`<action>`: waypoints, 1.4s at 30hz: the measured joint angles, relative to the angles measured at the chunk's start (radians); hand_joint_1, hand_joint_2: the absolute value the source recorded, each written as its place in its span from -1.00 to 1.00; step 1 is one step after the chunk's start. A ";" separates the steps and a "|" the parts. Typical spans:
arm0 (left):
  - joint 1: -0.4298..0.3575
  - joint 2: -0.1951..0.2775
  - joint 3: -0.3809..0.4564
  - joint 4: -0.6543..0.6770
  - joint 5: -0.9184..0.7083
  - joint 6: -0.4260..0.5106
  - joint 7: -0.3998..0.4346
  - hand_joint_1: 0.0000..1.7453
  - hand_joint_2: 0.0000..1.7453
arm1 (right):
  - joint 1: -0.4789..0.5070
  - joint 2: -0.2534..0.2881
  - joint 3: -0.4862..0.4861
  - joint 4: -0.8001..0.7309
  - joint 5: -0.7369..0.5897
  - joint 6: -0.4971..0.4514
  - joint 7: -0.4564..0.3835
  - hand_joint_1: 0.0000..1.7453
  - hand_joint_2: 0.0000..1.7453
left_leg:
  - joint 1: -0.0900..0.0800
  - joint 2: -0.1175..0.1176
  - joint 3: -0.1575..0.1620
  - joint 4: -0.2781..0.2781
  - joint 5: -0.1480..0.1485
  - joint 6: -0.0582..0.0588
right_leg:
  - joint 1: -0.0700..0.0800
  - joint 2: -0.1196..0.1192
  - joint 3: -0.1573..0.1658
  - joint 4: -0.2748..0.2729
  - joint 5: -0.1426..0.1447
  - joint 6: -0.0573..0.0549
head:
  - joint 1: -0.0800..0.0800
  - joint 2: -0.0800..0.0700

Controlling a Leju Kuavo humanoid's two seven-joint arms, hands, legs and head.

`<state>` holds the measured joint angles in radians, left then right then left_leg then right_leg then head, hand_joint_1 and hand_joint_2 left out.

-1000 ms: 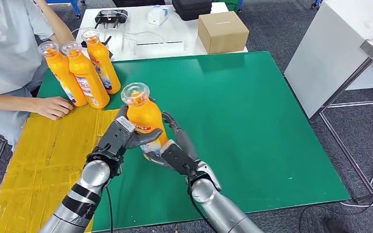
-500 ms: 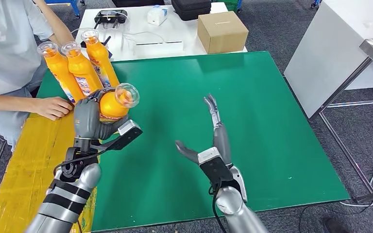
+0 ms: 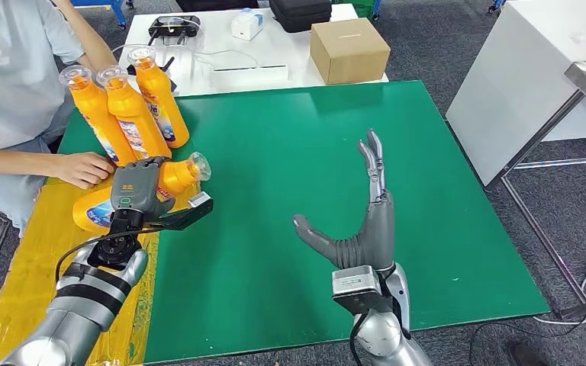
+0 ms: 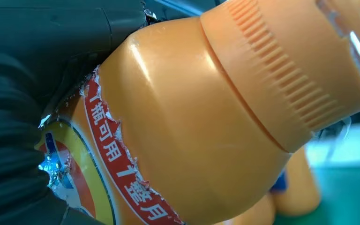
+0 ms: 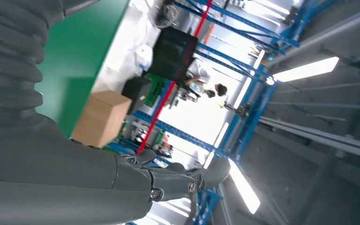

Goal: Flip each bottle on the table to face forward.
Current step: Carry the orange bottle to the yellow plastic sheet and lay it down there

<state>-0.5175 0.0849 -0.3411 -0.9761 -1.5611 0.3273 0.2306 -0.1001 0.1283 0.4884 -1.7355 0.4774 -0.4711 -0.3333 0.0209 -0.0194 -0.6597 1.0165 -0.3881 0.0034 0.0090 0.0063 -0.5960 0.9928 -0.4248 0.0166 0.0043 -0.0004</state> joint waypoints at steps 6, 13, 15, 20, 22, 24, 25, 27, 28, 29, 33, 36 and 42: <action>-0.047 0.001 -0.038 0.174 -0.001 0.016 0.005 0.95 1.00 | 0.001 -0.012 0.012 -0.034 -0.005 0.010 0.006 -1.00 1.00 | 0.000 0.000 0.000 0.000 0.000 0.000 | 0.000 0.000 0.000 0.000 0.000 0.000 | 0.000 0.000; -0.052 -0.022 -0.059 0.291 -0.006 0.113 0.020 0.82 1.00 | -0.001 -0.017 0.028 -0.035 -0.021 0.029 0.004 -1.00 1.00 | 0.000 0.000 0.000 0.000 0.000 0.000 | 0.000 0.000 0.000 0.000 0.000 0.000 | 0.000 0.000; -0.053 -0.025 -0.063 0.307 -0.008 0.115 0.022 0.82 1.00 | -0.001 -0.018 0.031 -0.035 -0.023 0.029 0.004 -1.00 1.00 | 0.000 0.000 0.000 0.000 0.000 0.000 | 0.000 0.000 0.000 0.000 0.000 0.000 | 0.000 0.000; -0.055 -0.030 -0.067 0.333 -0.009 0.116 0.024 0.41 1.00 | -0.001 -0.022 0.037 -0.035 -0.023 0.029 0.004 -1.00 1.00 | 0.000 0.000 0.000 0.000 0.000 0.000 | 0.000 0.000 0.000 0.000 0.000 0.000 | 0.000 0.000; -0.056 -0.031 -0.068 0.338 -0.009 0.116 0.024 -0.50 1.00 | -0.001 -0.023 0.040 -0.035 -0.023 0.029 0.003 -1.00 1.00 | 0.000 0.000 0.000 0.000 0.000 0.000 | 0.000 0.000 0.000 0.000 0.000 0.000 | 0.000 0.000; -0.058 -0.031 -0.069 0.342 -0.009 0.118 0.027 -1.00 1.00 | -0.001 -0.023 0.040 -0.035 -0.025 0.032 0.003 -1.00 1.00 | 0.000 0.000 0.000 0.000 0.000 0.000 | 0.000 0.000 0.000 0.000 0.000 0.000 | 0.000 0.000; -0.059 -0.031 -0.069 0.345 -0.009 0.122 0.030 -1.00 1.00 | -0.001 -0.024 0.041 -0.035 -0.028 0.036 0.004 -1.00 1.00 | 0.000 0.000 0.000 0.000 0.000 0.000 | 0.000 0.000 0.000 0.000 0.000 0.000 | 0.000 0.000; -0.060 -0.031 -0.070 0.350 -0.005 0.138 0.033 -1.00 1.00 | -0.002 -0.026 0.041 -0.035 -0.042 0.050 0.007 -1.00 1.00 | 0.000 0.000 -0.001 0.000 0.000 0.000 | 0.000 0.000 0.000 0.000 0.000 0.000 | 0.000 0.000; -0.059 -0.032 -0.069 0.353 -0.003 0.154 0.034 -1.00 1.00 | -0.002 -0.027 0.041 -0.035 -0.051 0.058 0.008 -1.00 1.00 | 0.000 0.000 -0.001 0.000 0.000 0.000 | 0.000 0.000 0.000 0.000 0.000 0.000 | 0.000 0.000; -0.058 -0.032 -0.067 0.354 -0.001 0.175 0.033 -1.00 1.00 | -0.002 -0.028 0.041 -0.034 -0.060 0.066 0.009 -1.00 1.00 | 0.000 0.000 -0.001 0.000 0.000 0.000 | 0.000 0.000 0.000 0.000 0.000 0.000 | 0.000 0.000; -0.043 -0.032 -0.054 0.348 -0.001 0.296 0.046 -1.00 1.00 | -0.002 -0.033 0.041 -0.034 -0.080 0.079 0.008 -1.00 1.00 | 0.000 0.000 -0.001 0.000 0.000 0.000 | 0.000 0.000 0.000 0.000 0.000 0.000 | 0.000 0.000; -0.015 -0.024 -0.052 0.303 -0.003 0.360 0.102 -1.00 1.00 | -0.002 -0.037 0.041 -0.032 -0.089 0.079 0.005 -1.00 1.00 | 0.000 0.000 -0.001 0.000 0.000 0.000 | 0.000 0.000 0.000 0.000 0.000 0.000 | 0.000 0.000; 0.033 0.017 -0.081 0.165 -0.009 0.371 0.198 -1.00 1.00 | -0.002 -0.048 0.044 -0.025 -0.092 0.071 -0.001 -1.00 1.00 | 0.000 -0.001 -0.001 0.000 0.000 0.000 | 0.000 0.000 0.000 0.000 0.000 0.000 | 0.000 0.000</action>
<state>-0.4848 0.1023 -0.4221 -0.8109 -1.5700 0.6986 0.4287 -0.1017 0.0807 0.5326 -1.7601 0.3858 -0.3998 -0.3341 0.0209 -0.0201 -0.6605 1.0165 -0.3881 0.0032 0.0092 0.0062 -0.5959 0.9928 -0.4249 0.0167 0.0044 -0.0004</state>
